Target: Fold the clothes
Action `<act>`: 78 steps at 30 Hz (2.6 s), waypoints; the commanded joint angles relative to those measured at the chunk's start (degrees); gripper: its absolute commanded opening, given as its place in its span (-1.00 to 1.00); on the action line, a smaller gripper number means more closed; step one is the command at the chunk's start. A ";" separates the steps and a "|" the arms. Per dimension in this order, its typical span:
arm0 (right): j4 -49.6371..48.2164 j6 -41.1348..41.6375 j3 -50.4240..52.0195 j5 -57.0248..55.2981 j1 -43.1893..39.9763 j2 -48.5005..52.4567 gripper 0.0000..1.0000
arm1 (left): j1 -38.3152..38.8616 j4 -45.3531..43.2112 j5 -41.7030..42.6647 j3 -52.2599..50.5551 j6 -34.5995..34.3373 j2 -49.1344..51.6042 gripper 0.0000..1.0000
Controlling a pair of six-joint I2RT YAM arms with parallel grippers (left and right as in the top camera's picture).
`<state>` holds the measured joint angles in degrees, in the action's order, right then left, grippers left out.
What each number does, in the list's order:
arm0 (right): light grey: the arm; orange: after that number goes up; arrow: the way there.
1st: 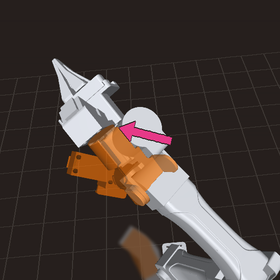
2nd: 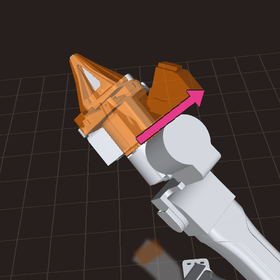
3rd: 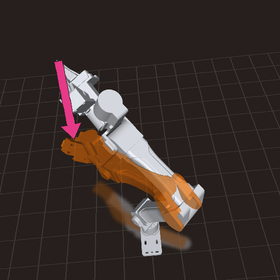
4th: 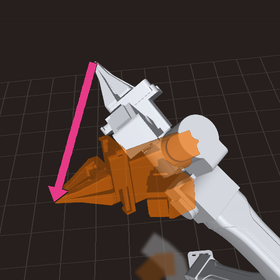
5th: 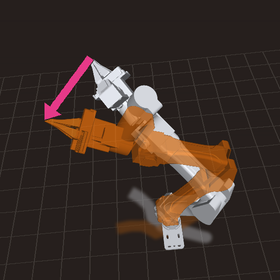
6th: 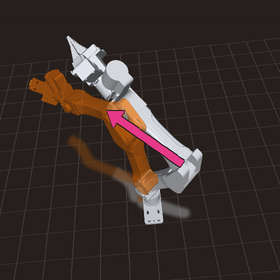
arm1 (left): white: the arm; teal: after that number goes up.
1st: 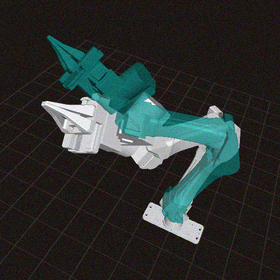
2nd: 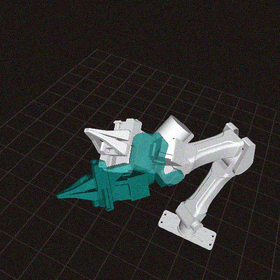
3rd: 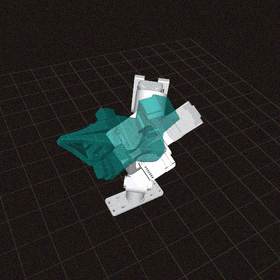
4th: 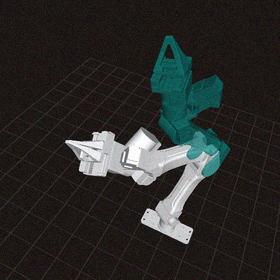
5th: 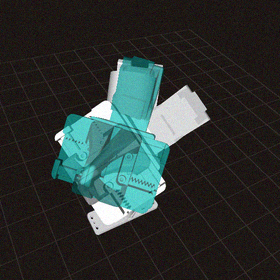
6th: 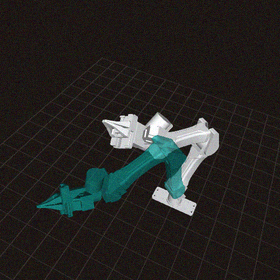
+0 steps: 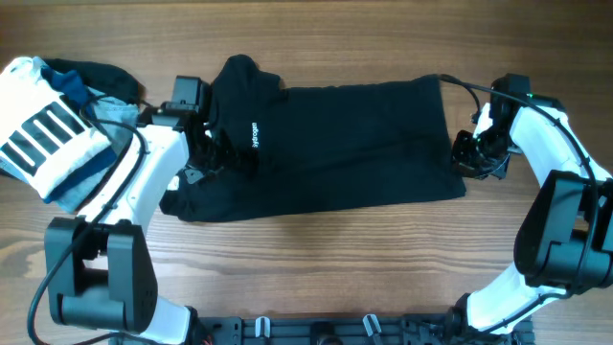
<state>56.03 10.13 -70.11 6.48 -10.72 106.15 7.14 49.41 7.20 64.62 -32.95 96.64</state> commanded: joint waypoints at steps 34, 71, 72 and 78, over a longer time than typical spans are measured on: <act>0.11 -1.01 -0.33 1.25 0.04 -0.92 -0.80 | -4.81 -38.51 14.71 -9.01 -7.76 1.81 0.46; -0.15 -0.98 -0.33 1.07 0.04 -0.92 -0.78 | 5.05 -22.69 -1.29 -9.14 -5.05 3.93 -0.88; -0.11 -0.98 -0.33 1.07 0.04 -0.92 -0.78 | 5.42 -23.37 -1.31 -9.14 -5.05 4.50 -0.87; 0.17 -0.98 -0.33 1.07 0.04 -0.92 -0.78 | 6.49 -35.15 5.25 -9.14 -5.03 8.17 -0.72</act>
<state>56.05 10.13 -70.11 7.29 -10.72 106.15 12.91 19.81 7.81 55.37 -38.68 103.24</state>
